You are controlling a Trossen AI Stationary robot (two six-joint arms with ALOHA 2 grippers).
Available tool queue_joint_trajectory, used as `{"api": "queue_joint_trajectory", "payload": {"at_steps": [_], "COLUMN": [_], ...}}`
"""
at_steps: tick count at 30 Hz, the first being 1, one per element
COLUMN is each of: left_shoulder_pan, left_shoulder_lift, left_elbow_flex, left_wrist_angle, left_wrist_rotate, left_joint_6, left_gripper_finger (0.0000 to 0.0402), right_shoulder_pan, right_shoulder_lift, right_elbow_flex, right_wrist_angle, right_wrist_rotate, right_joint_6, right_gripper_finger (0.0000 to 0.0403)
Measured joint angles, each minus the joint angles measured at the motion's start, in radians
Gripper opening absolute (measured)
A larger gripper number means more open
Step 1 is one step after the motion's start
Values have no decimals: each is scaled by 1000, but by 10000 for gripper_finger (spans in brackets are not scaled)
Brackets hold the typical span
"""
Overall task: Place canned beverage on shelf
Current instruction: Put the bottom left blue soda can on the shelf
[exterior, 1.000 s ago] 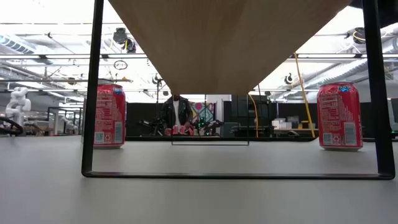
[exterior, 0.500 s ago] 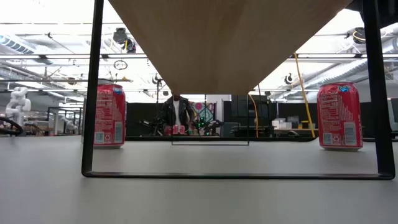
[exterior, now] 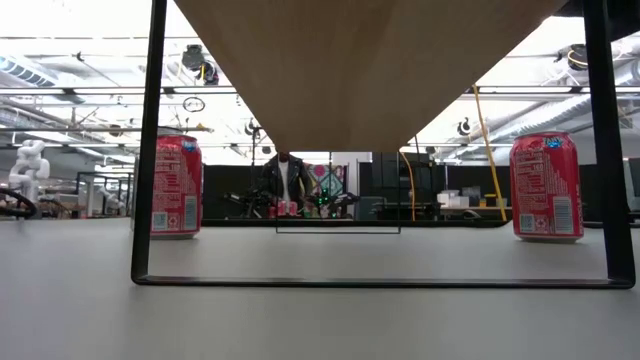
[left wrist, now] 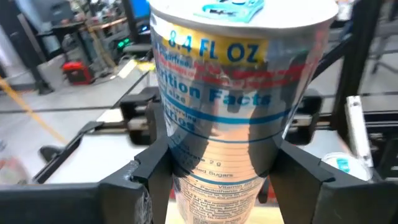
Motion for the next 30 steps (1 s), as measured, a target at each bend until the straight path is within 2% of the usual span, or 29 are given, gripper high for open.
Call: {"api": "queue_joint_trajectory", "payload": {"at_steps": [6,12,19,30], "left_shoulder_pan": [0,6,8,19], "left_shoulder_lift": [0,-1,-1,-1], "left_elbow_flex": [0,0,0,0], "left_wrist_angle": [-15,-21,-47,-83], "left_wrist_rotate": [-85,-139,-143,-138], "left_joint_6": [-46,-108,-109,-126], "left_gripper_finger": [209,209,208,208], "right_shoulder_pan": [54,101,109,75], "right_shoulder_lift": [-104,-137,-104,-39], "right_elbow_flex": [43,189,350,463], "right_wrist_angle": [-270,-413,-557,-710], "right_wrist_rotate": [209,327,358,330], "right_joint_6": [76,30,-8,46], "right_gripper_finger": [297,300,298,297]}}
